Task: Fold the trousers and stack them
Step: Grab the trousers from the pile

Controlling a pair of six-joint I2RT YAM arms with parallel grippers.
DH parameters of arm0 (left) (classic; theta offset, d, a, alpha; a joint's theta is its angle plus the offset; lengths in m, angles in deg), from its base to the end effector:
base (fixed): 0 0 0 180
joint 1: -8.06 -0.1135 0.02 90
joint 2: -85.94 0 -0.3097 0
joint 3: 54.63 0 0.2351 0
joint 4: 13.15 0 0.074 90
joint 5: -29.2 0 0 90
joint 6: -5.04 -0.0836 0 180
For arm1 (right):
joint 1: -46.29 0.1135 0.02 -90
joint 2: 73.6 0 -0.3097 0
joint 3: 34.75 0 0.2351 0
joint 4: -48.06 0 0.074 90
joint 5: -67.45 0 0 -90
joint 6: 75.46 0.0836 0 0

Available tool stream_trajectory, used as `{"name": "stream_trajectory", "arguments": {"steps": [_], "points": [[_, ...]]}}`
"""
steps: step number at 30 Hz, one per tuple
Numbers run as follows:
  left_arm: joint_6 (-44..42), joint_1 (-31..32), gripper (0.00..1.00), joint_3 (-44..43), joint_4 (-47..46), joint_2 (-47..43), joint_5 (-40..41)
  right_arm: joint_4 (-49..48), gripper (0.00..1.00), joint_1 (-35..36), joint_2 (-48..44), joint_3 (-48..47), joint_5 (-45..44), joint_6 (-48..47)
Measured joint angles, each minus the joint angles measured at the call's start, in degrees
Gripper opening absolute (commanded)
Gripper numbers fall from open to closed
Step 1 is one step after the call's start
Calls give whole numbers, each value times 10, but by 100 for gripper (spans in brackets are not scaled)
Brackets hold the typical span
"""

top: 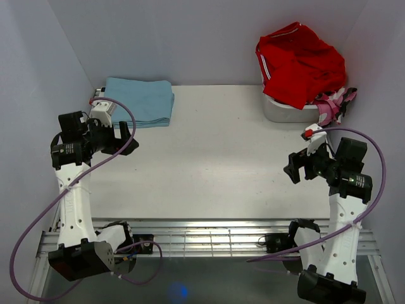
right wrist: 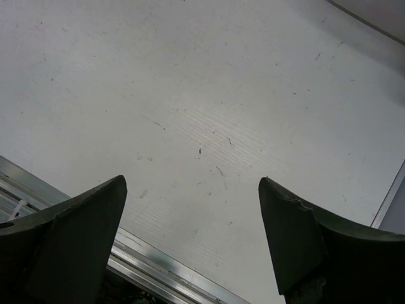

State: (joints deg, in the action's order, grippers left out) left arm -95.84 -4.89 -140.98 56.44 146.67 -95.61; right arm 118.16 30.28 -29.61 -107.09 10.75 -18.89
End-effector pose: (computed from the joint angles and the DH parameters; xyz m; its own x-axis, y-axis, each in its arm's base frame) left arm 0.1893 -0.0054 0.3863 -0.6236 0.0156 -0.7816 0.3402 0.9056 -0.2534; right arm 0.1198 0.0134 0.3444 -0.4443 -0.3516 -0.8240 -0.4888 0.8659 -0.1059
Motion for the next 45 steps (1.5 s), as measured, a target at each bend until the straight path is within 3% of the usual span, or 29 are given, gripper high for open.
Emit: {"name": "stream_trajectory", "arguments": {"steps": [5, 18, 26, 31, 37, 39, 40, 42, 43, 44, 45], "points": [[9, 0, 98, -3, -9, 14, -13, -34, 90, 0, 73, -56, 3, 31], [80, 0, 98, -55, -66, 106, -66, -325, 90, 42, 449, -340, -63, 165], [98, 0, 98, -8, -83, 113, -72, -462, 90, 85, 668, -492, -139, 211], [101, 0, 98, 34, -85, 113, -70, -510, 90, 99, 833, -659, -158, 250], [103, 0, 98, 53, -80, 112, -52, -583, 90, 114, 922, -696, -184, 290], [108, 0, 98, 53, -80, 112, -47, -597, 99, 117, 938, -705, -188, 297], [112, 0, 98, 53, -80, 112, -45, -601, 72, 118, 944, -710, -191, 301], [116, 0, 98, 53, -79, 112, -44, -603, 42, 120, 952, -723, -192, 303], [118, 0, 98, 52, -77, 112, -43, -603, 19, 120, 954, -726, -192, 307], [120, 0, 98, 50, -75, 112, -43, -602, 10, 120, 954, -727, -189, 311], [120, 0, 98, 50, -74, 112, -42, -602, 8, 119, 954, -728, -185, 318]]}}
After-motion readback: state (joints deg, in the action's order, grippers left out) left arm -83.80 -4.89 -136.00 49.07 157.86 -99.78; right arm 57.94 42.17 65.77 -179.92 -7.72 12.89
